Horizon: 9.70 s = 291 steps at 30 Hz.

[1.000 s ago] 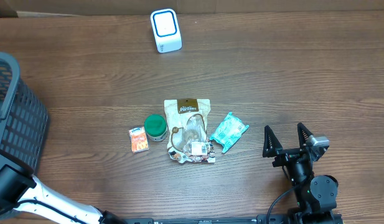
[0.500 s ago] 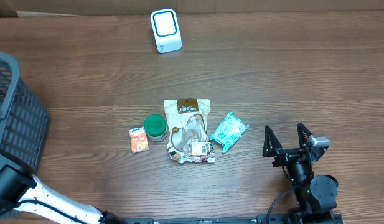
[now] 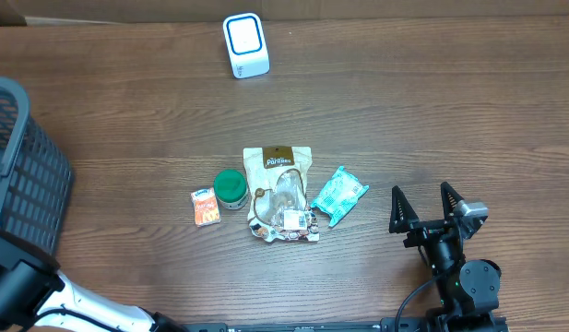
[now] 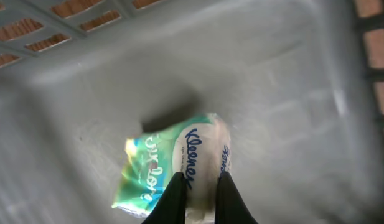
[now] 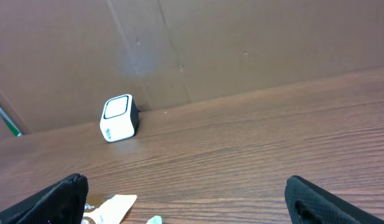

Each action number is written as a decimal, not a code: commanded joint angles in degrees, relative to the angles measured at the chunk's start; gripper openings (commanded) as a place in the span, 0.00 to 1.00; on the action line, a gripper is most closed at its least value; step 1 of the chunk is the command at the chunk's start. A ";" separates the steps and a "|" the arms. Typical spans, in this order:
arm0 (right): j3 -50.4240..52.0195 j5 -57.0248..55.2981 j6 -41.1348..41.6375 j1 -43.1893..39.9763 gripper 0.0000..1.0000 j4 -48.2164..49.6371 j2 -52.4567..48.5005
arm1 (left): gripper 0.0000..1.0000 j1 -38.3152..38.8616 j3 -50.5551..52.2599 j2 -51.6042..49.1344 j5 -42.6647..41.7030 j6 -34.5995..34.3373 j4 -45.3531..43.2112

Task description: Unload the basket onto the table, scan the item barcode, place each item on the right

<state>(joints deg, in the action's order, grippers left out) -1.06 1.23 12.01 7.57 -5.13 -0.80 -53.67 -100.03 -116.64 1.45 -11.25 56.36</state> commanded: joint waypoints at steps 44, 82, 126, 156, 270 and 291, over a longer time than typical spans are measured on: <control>0.61 -0.04 0.13 -0.20 1.00 0.35 0.61 | 0.04 1.31 -12.74 -0.24 -7.74 3.19 10.45; 0.59 -0.04 0.13 -0.20 1.00 0.35 0.61 | 0.04 46.34 -17.57 26.60 -17.79 -0.15 23.85; 0.59 -0.04 0.13 -0.20 1.00 0.35 0.61 | 0.04 94.53 33.99 17.62 -15.78 -27.45 -39.54; 0.61 -0.04 0.13 -0.20 1.00 0.35 0.61 | 0.66 90.64 24.72 18.86 -21.59 -17.79 -35.71; -25.49 4.07 -0.13 -0.20 1.00 -13.88 -14.34 | 1.00 29.68 -1.70 19.56 -11.15 19.82 9.81; -77.11 5.99 0.57 -0.20 1.00 -60.30 -66.60 | 1.00 29.68 -1.70 19.56 -11.15 19.82 9.81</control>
<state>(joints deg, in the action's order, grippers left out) -76.18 5.28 12.01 7.57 -64.73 -64.18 -23.40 -100.88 -96.88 -9.04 9.17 66.17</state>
